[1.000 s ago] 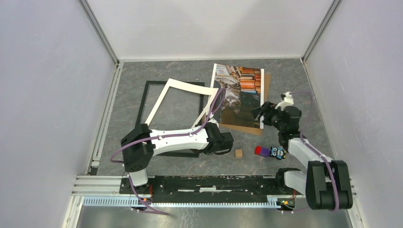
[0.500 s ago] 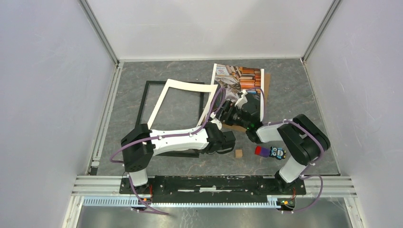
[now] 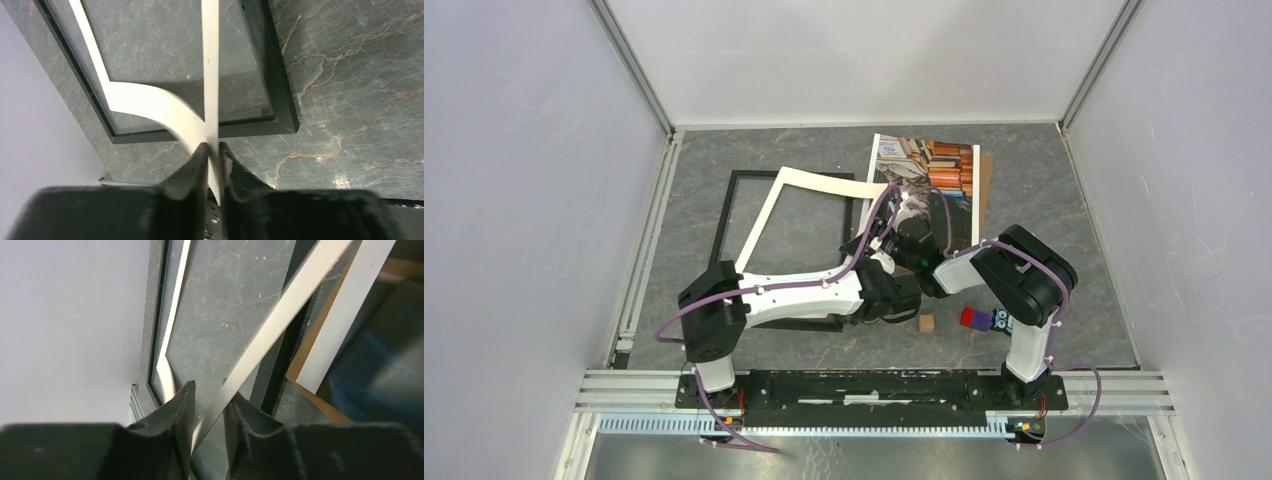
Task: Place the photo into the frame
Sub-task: Place the photo frame item in the photo frame.
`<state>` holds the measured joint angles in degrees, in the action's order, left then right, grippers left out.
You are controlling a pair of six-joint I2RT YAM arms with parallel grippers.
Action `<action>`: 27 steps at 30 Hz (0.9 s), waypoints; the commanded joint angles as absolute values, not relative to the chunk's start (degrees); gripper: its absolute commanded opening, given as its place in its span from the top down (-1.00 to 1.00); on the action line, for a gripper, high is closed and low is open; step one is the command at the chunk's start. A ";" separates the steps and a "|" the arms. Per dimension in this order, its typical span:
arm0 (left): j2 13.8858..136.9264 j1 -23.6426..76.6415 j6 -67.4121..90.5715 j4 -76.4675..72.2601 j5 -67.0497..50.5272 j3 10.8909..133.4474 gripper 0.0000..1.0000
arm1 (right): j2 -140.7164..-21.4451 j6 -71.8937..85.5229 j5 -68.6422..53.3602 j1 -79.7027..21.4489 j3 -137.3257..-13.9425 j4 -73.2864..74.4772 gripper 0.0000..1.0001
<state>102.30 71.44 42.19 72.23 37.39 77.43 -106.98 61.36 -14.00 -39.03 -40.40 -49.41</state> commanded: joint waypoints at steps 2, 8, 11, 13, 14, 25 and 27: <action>98.18 71.74 39.55 71.58 35.73 80.89 0.04 | -106.93 64.25 -13.31 -38.94 -39.48 -53.74 0.56; 90.73 71.80 34.69 71.67 32.02 87.70 -0.68 | -106.49 58.80 -19.80 -38.93 -41.85 -48.56 1.00; 87.11 71.49 31.57 71.79 32.69 92.54 -0.81 | -105.59 56.32 -21.69 -38.67 -42.95 -45.82 1.00; 85.63 70.86 29.62 71.70 33.62 96.16 -0.85 | -105.38 55.19 -23.43 -38.38 -44.05 -44.28 1.00; 85.10 70.30 28.31 71.36 33.74 97.36 -0.86 | -105.46 54.35 -24.35 -38.28 -44.83 -42.93 1.00; 83.94 64.95 14.79 60.32 36.06 105.82 -0.88 | -109.33 56.44 -24.08 -37.88 -49.39 -41.76 1.00; 83.77 64.82 12.85 58.03 37.24 105.35 -0.89 | -110.43 56.55 -24.19 -38.06 -50.62 -41.16 1.00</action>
<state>84.01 65.25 20.97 65.30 34.50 103.53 -108.51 55.94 -23.75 -38.09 -46.85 -40.97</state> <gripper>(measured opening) 0.941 0.009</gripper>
